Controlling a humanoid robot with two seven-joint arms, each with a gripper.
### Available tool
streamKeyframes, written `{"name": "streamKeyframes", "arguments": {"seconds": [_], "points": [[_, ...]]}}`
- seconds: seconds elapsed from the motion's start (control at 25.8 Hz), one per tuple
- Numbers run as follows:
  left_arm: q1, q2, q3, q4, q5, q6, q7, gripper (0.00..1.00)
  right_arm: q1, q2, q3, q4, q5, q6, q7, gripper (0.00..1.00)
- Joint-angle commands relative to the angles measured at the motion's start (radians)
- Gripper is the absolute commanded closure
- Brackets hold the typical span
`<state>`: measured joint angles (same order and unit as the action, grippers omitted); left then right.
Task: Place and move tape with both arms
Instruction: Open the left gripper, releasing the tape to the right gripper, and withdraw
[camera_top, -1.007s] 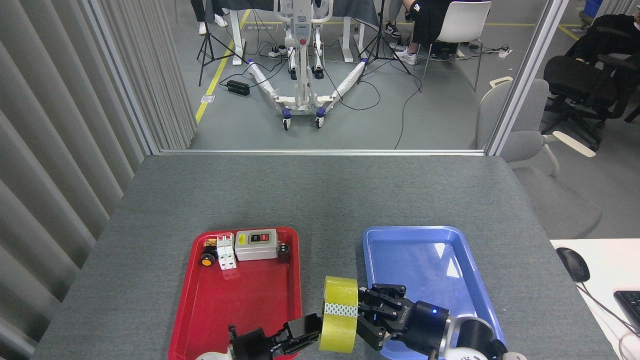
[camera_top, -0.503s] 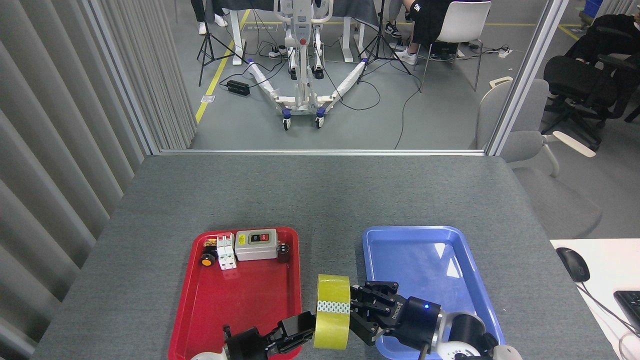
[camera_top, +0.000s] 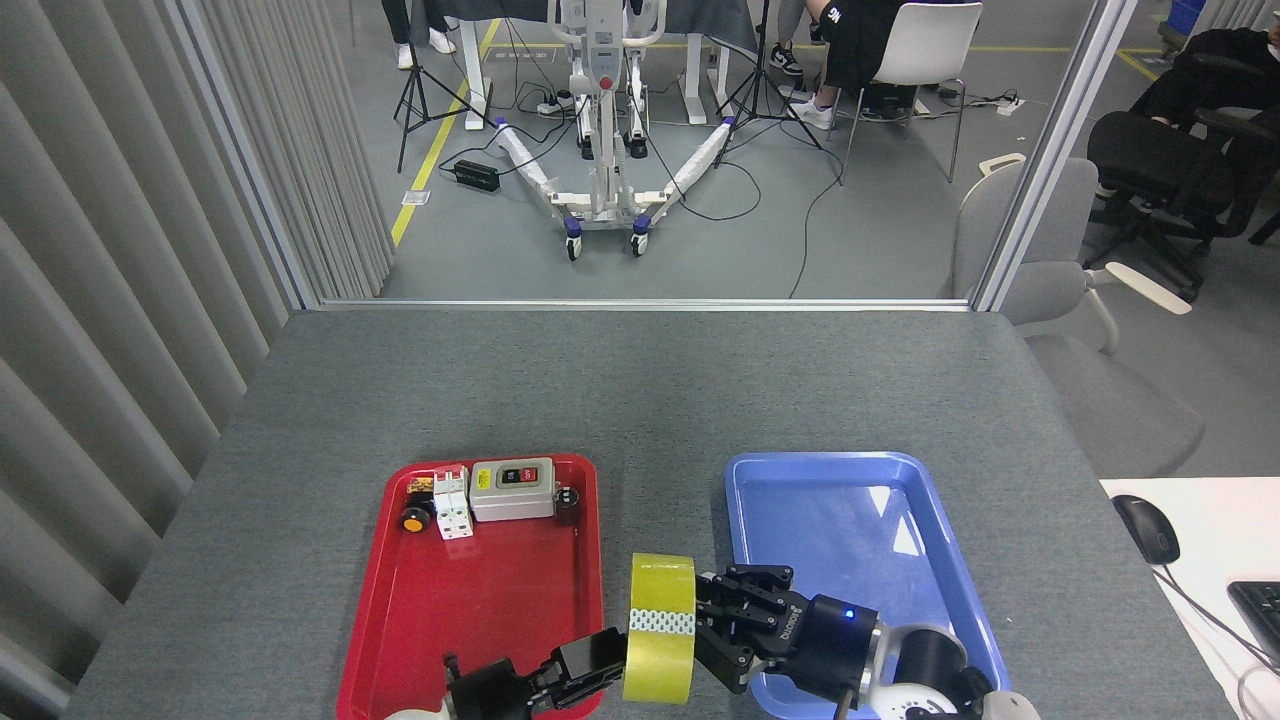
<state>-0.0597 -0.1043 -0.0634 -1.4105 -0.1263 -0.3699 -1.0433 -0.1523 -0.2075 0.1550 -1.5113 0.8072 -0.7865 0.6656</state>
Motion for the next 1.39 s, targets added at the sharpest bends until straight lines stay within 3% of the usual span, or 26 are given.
{"name": "streamKeyframes", "arguments": {"seconds": [0.0,0.19,0.54,0.81,1.08,1.2,1.36], "points": [[-0.005,0.000,0.013,0.008,0.033,-0.044,-0.032,0.00,0.002,0.007,0.000,0.000,0.001,0.001,0.000,0.82],[-0.011,0.000,0.031,0.050,0.048,-0.112,-0.032,0.00,0.004,0.017,0.011,-0.001,0.003,0.001,0.000,0.85],[-0.014,0.000,0.068,0.061,0.048,-0.119,-0.031,0.00,0.010,0.027,0.012,-0.010,0.003,0.001,0.000,0.94],[-0.042,0.000,0.175,0.156,0.028,-0.216,-0.009,0.00,0.014,0.025,0.009,-0.018,-0.002,0.001,0.000,0.97],[-0.084,0.018,0.327,0.280,-0.078,-0.385,0.034,0.00,0.031,0.019,0.005,-0.035,-0.013,0.001,0.000,0.98],[-0.095,0.026,0.367,0.280,-0.105,-0.403,0.060,0.00,0.066,0.014,-0.011,-0.073,-0.019,0.001,0.000,1.00],[-0.111,0.054,0.398,0.271,-0.200,-0.415,0.181,0.00,0.139,0.017,-0.118,-0.135,-0.054,0.001,-0.004,1.00]]}}
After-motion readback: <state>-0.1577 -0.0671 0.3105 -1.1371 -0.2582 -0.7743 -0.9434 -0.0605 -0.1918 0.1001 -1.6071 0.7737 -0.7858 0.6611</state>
